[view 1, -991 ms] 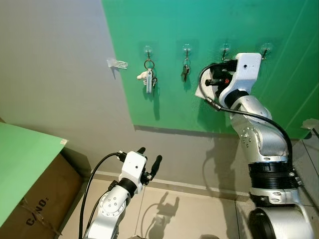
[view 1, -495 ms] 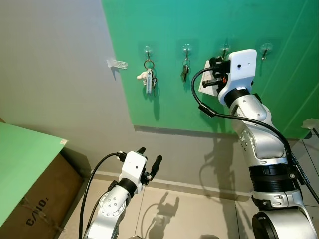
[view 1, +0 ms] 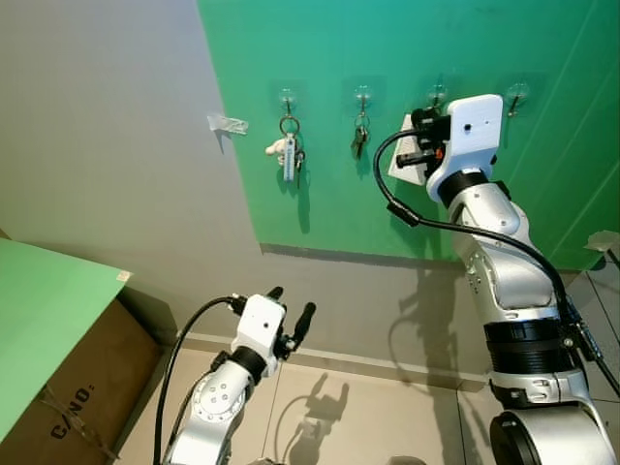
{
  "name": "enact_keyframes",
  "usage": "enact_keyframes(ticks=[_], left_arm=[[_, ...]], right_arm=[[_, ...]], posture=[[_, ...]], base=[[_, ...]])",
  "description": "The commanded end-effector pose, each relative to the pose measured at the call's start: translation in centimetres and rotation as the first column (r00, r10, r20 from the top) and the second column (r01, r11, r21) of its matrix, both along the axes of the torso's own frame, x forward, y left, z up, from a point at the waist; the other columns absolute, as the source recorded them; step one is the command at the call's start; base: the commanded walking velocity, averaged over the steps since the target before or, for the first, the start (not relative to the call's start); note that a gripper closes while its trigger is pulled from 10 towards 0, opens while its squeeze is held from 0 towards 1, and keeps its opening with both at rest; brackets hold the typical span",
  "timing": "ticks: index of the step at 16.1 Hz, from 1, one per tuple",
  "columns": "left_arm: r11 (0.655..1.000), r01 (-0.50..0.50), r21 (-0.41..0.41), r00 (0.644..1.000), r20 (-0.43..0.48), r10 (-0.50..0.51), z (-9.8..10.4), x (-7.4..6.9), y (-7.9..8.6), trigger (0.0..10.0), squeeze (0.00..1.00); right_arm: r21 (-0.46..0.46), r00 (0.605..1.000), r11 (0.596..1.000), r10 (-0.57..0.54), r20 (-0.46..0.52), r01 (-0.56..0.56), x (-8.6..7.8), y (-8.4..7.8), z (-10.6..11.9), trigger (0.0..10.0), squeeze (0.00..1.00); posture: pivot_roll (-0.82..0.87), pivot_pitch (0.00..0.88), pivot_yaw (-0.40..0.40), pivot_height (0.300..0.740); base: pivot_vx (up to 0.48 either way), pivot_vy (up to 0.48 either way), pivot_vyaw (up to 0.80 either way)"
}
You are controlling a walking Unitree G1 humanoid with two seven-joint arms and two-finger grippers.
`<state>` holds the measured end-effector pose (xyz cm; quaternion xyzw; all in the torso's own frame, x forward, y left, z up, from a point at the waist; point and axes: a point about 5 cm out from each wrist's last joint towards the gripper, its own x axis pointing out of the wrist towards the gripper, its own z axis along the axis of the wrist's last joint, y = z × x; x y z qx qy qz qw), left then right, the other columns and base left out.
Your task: Hang keys on a hook
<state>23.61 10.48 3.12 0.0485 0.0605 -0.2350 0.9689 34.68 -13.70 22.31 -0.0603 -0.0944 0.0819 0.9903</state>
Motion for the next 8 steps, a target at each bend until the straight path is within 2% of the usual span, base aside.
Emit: enact_keyframes(ticks=[1, 5, 8], left_arm=[[1.000, 0.006, 0.013, 1.000, -0.014, -0.006, -0.24, -0.12, 0.05, 10.0, 0.00], [1.000, 0.009, 0.013, 1.000, -0.013, -0.009, -0.24, -0.10, 0.01, 10.0, 0.00], [1.000, 0.009, 0.014, 1.000, -0.011, -0.009, -0.20, 0.02, -0.01, 10.0, 0.00]], right_arm=[[0.004, 1.000, 1.000, -0.007, 0.008, 0.007, -0.17, 0.03, 0.16, 10.0, 0.00], [0.007, 1.000, 1.000, -0.007, 0.009, 0.007, -0.25, 0.00, 0.17, 10.0, 0.00], [0.052, 1.000, 0.999, 0.003, -0.005, -0.003, 0.14, -0.08, 0.48, 10.0, 0.00]], posture=[[-0.23, 0.000, 0.097, 0.740], [-0.23, 0.000, 0.097, 0.740], [-0.23, 0.000, 0.096, 0.740]], base=[[0.000, 0.000, 0.00], [0.000, 0.000, 0.00], [0.000, 0.000, 0.00]])
